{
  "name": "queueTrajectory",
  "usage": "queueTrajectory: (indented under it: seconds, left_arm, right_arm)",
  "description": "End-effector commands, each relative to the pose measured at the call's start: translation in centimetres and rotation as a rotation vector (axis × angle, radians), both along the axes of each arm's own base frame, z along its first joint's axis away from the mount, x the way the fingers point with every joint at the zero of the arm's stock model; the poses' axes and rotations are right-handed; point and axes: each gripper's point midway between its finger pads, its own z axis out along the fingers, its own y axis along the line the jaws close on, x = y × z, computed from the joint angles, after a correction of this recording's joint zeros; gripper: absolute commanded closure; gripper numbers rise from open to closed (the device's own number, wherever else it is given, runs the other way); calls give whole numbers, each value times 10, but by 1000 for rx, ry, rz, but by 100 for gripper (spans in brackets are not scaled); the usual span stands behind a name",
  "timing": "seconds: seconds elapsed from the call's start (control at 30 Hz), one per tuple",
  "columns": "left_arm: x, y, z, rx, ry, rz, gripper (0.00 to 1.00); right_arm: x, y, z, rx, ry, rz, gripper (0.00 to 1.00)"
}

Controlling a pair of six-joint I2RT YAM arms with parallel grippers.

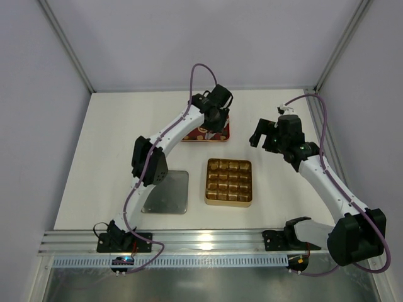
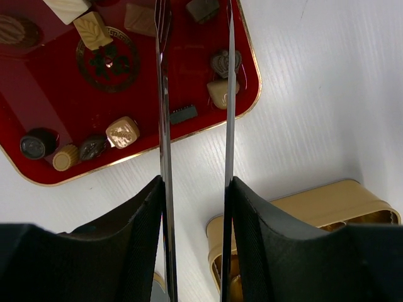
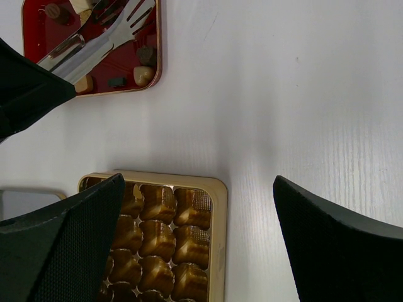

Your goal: Pack the chocolate

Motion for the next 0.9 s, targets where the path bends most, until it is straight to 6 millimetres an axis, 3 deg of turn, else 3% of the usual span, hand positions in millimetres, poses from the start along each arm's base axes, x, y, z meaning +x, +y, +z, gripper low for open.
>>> queueTrajectory:
  seconds: [0.0,0.53,0.87]
  left_arm:
    - [13,-10,16,-39,-68,11,55]
    - [12,-4,10,0,-63,7,62]
    - [12,8,18,49,-82,16,64]
  right_arm:
    - [1,-4,11,-14,-44,-4,0]
    - [3,-1,8,-5,-42,1,0]
    - [4,-1,8,-3,-41,1,0]
